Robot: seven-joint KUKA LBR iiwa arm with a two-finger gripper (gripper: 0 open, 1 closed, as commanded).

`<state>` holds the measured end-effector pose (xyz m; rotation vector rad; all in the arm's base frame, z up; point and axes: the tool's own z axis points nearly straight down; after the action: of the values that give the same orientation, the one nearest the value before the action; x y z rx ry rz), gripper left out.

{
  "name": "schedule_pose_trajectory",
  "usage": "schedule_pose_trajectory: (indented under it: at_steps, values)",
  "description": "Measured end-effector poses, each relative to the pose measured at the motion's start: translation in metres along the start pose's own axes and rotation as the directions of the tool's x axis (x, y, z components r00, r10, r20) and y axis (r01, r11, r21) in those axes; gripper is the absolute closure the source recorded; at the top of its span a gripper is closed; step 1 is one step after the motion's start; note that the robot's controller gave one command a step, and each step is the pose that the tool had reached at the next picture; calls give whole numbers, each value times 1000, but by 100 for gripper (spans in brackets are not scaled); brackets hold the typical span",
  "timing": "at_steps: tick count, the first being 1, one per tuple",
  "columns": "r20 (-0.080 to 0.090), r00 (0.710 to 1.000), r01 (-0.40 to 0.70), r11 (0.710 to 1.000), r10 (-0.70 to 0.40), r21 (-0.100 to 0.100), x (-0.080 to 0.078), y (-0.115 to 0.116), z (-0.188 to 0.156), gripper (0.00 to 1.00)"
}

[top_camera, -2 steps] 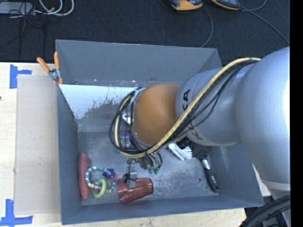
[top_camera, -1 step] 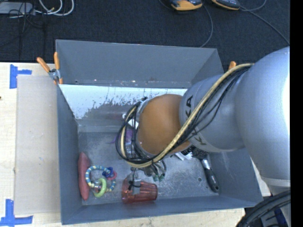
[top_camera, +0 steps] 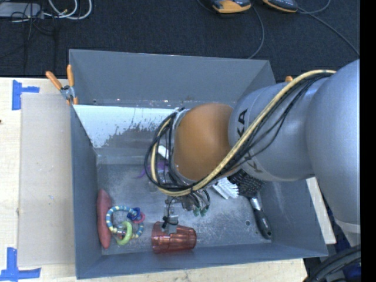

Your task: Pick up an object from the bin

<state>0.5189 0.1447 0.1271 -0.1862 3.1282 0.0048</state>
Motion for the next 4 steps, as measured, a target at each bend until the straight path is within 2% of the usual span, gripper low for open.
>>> schedule_pose_trajectory:
  at_steps: [1,2,3,4]
  values:
    - [18,996,89,996,-89,-6,22,-5,32,0]
    - [20,995,99,995,-99,-4,8,-1,23,100]
    - [20,995,99,995,-99,-4,8,-1,23,100]
    - [39,988,152,988,-151,-2,17,-4,30,100]
